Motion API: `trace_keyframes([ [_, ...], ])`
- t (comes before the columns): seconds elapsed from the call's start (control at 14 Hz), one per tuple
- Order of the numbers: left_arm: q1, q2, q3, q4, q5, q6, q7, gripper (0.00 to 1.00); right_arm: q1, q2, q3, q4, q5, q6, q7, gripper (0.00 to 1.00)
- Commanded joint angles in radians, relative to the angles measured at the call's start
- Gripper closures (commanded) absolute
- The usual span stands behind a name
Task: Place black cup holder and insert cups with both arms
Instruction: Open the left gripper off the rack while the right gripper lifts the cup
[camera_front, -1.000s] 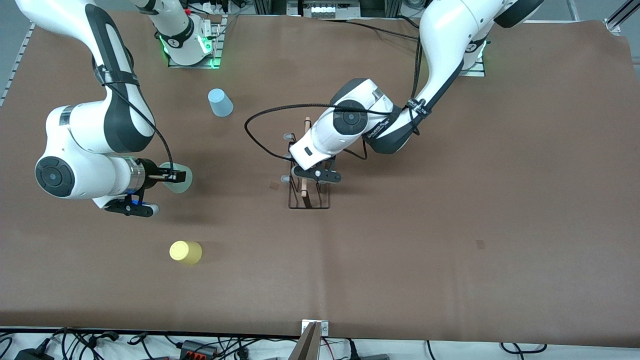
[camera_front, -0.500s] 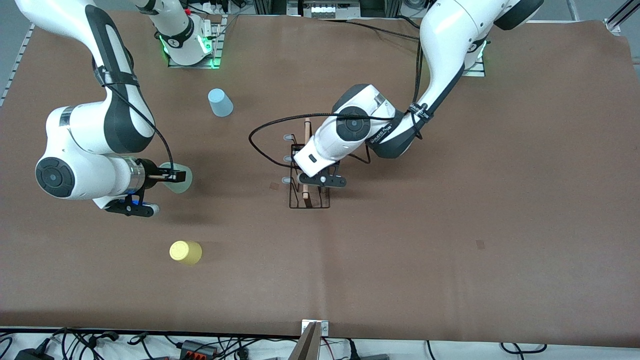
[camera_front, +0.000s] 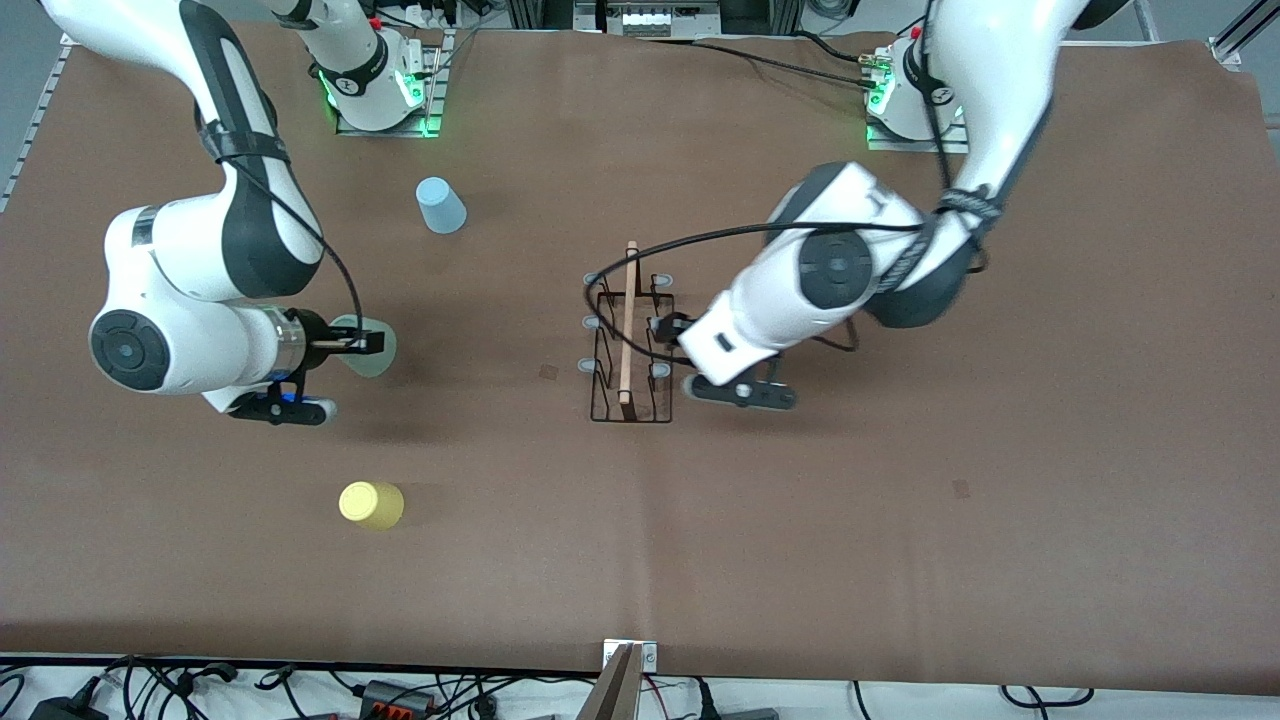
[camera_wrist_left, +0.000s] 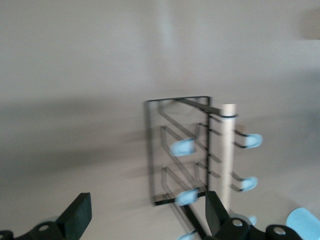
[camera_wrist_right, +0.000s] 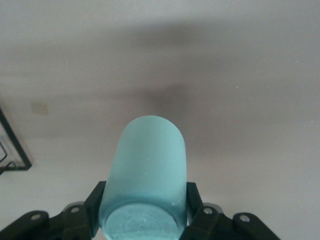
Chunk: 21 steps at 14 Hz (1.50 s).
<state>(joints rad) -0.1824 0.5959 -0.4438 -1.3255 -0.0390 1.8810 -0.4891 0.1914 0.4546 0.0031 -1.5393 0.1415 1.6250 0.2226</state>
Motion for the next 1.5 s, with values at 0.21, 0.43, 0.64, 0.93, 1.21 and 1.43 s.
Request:
trace_keyframes([
  [0.21, 0.185, -0.129, -0.001, -0.04, 0.025, -0.181, 0.172, 0.0, 0.017, -0.042, 0.207, 0.008, 0.009, -0.053, 0.058, 0.67],
  [0.43, 0.283, -0.174, -0.006, -0.043, 0.028, -0.272, 0.216, 0.0, 0.066, -0.034, 0.284, 0.008, 0.009, -0.039, 0.178, 0.66],
  [0.64, 0.317, -0.229, 0.007, -0.067, 0.076, -0.316, 0.274, 0.0, 0.163, -0.034, 0.29, 0.011, 0.009, -0.03, 0.27, 0.66],
  [0.93, 0.278, -0.404, 0.177, -0.219, 0.085, -0.292, 0.319, 0.0, 0.227, 0.007, 0.29, 0.047, 0.009, 0.028, 0.329, 0.66],
  [1.21, 0.261, -0.576, 0.295, -0.424, 0.087, -0.165, 0.325, 0.0, 0.235, 0.041, 0.29, 0.048, 0.007, 0.087, 0.348, 0.66],
  [1.43, 0.244, -0.637, 0.316, -0.504, 0.085, -0.117, 0.333, 0.0, 0.235, 0.056, 0.29, 0.048, 0.006, 0.13, 0.348, 0.66],
])
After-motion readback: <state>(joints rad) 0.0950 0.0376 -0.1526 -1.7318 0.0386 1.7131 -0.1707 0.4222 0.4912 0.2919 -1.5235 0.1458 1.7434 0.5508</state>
